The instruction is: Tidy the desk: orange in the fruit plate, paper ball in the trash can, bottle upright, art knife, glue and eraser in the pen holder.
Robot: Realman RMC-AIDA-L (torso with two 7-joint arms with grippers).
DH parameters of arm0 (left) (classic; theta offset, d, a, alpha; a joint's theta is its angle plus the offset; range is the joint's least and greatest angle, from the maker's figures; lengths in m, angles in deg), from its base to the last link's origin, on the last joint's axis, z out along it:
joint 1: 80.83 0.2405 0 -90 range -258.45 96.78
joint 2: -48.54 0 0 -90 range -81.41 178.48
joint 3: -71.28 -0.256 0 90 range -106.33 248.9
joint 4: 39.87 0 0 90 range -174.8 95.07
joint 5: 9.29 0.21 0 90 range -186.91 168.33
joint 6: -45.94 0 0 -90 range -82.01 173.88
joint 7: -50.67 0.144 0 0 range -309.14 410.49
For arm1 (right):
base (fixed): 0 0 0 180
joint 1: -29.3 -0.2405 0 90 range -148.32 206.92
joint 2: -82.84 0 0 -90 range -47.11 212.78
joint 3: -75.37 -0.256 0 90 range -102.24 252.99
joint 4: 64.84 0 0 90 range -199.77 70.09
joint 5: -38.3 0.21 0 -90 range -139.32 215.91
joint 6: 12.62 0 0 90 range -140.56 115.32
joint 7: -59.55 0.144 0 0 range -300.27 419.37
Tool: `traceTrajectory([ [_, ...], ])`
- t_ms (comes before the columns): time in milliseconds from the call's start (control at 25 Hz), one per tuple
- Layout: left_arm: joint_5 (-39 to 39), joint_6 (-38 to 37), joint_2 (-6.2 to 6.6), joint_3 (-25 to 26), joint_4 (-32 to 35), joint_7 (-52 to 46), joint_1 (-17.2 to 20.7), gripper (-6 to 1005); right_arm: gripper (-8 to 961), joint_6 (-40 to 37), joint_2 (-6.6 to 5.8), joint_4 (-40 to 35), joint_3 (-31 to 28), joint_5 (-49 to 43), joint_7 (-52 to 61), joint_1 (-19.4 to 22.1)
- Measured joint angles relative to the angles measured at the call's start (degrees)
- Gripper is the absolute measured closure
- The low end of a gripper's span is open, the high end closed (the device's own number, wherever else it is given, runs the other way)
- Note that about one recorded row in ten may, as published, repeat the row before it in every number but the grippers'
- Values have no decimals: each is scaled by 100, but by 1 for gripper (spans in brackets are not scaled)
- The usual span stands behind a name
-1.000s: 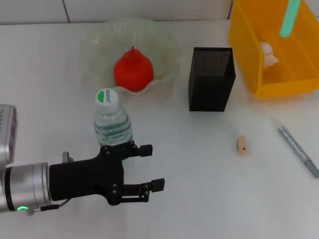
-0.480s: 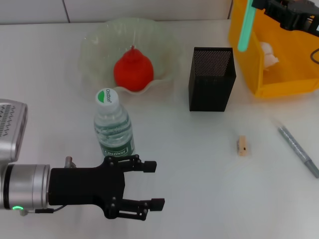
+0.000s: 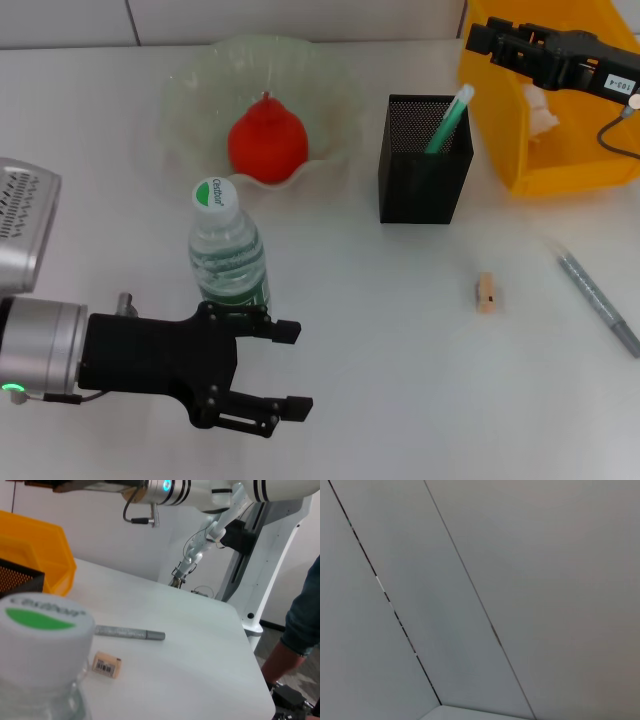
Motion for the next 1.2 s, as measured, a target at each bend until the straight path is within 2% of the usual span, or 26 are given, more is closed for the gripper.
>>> traceTrajectory([
  [120, 4, -73, 4, 82, 24, -6, -9, 153, 580, -197, -44, -90, 1, -44, 95, 39],
  [160, 4, -73, 4, 82, 24, -6, -9, 153, 575, -374, -89, -182, 3, -132, 196, 62],
  [200, 11, -242, 14, 332, 49, -8, -32, 153, 570, -840, -225, -486, 3, -465, 612, 97],
  [240, 12, -325, 14, 439, 84, -9, -25, 153, 565, -840, -225, -486, 3, -465, 612, 97],
  [360, 14, -372, 14, 523, 117, -10, -12, 153, 560, -1676, -443, -1297, 3, -1298, 1857, 96],
  [400, 17, -461, 7, 619, 193, -16, -1, 153, 560, -2204, -505, -1978, 32, -1784, 2710, 51],
  [440, 17, -461, 7, 619, 193, -16, -1, 153, 560, -2204, -505, -1978, 32, -1784, 2710, 51],
  [600, 21, -548, 8, 626, 212, -43, -69, 153, 560, -3041, -523, -3359, 478, -2792, 4071, -156],
  [720, 22, -548, -1, 608, 265, -47, -85, 153, 561, -3352, -485, -4085, 1127, -3651, 4751, -355],
  [800, 22, -548, -6, 594, 278, -48, -86, 153, 561, -3422, -348, -4459, 1787, -4214, 5039, -495],
  [840, 22, -548, -8, 592, 279, -49, -87, 153, 561, -3422, -348, -4459, 1787, -4214, 5039, -495],
  [960, 22, -563, -15, 579, 280, -51, -88, 153, 561, -3403, -125, -4565, 2049, -4641, 4945, -657],
  [1000, 23, -598, -17, 579, 280, -51, -89, 153, 561, -3411, -15, -4563, 2144, -4881, 4721, -731],
  [1120, 21, -734, -19, 609, 272, -52, -89, 153, 561, -3351, 30, -4549, 2427, -5093, 4485, -749],
  [1200, 6, -768, -23, 618, 268, -52, -81, 153, 461, -3053, 31, -4468, 2818, -5205, 4074, -723],
])
